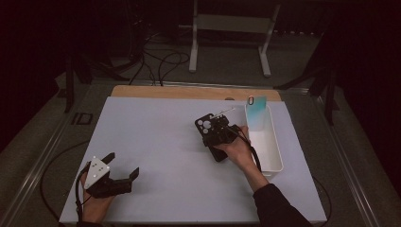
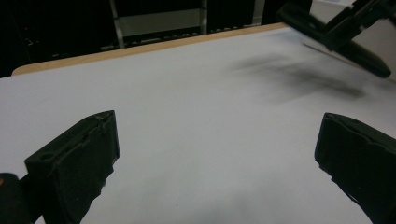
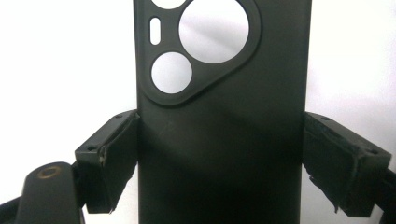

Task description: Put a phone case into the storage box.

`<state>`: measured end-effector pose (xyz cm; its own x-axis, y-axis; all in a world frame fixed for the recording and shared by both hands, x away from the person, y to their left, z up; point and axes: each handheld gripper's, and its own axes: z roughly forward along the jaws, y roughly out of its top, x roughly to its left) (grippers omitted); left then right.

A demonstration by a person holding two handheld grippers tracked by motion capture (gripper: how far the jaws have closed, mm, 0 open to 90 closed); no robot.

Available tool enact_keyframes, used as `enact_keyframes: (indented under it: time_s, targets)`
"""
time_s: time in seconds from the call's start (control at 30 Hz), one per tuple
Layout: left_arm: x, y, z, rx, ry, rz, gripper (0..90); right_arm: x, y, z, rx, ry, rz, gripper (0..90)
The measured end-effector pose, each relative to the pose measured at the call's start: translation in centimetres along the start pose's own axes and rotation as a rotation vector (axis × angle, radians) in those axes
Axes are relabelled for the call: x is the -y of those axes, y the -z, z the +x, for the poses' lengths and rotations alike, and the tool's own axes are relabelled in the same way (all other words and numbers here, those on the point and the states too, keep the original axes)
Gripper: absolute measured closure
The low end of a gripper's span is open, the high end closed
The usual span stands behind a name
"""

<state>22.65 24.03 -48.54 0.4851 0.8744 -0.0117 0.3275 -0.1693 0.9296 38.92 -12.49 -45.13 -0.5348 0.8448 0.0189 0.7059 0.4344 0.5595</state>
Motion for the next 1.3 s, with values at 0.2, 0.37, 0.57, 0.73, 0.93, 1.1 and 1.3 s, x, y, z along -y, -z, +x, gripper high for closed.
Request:
enact_keyframes:
  time_s: [0.2, 0.37, 0.57, 0.73, 0.93, 1.1, 1.3]
  targets:
    - [-0.1, 0.1, 0.0, 0.001, 0.006, 0.001, 0.5, 0.4, 2.1, 0.5, -0.012, 0.005, -0.121, 15.8]
    - [-0.2, 0.0, -0.1, 0.007, 0.011, 0.001, 0.6, 1.1, 3.1, 0.7, -0.019, 0.002, -0.185, 15.8]
    - [-0.3, -0.1, -0.2, 0.013, 0.011, 0.005, 0.5, 1.8, 4.1, 0.7, -0.028, -0.019, -0.267, 15.8]
    - [-0.6, -0.2, -0.6, 0.031, 0.023, 0.008, 0.6, 2.2, 4.8, 0.8, -0.048, -0.035, -0.327, 15.7]
    - [-2.2, -1.0, -2.1, 0.098, 0.027, 0.012, 1.9, 2.6, 5.6, 1.3, -0.077, -0.049, -0.429, 15.7]
    - [-3.6, -2.6, -4.0, 0.152, -0.013, 0.042, 3.5, 2.5, 6.1, 1.7, -0.089, -0.038, -0.48, 15.7]
    - [-5.6, -4.4, -6.0, 0.204, -0.056, 0.071, 5.0, 2.3, 6.6, 2.4, -0.106, -0.037, -0.531, 15.7]
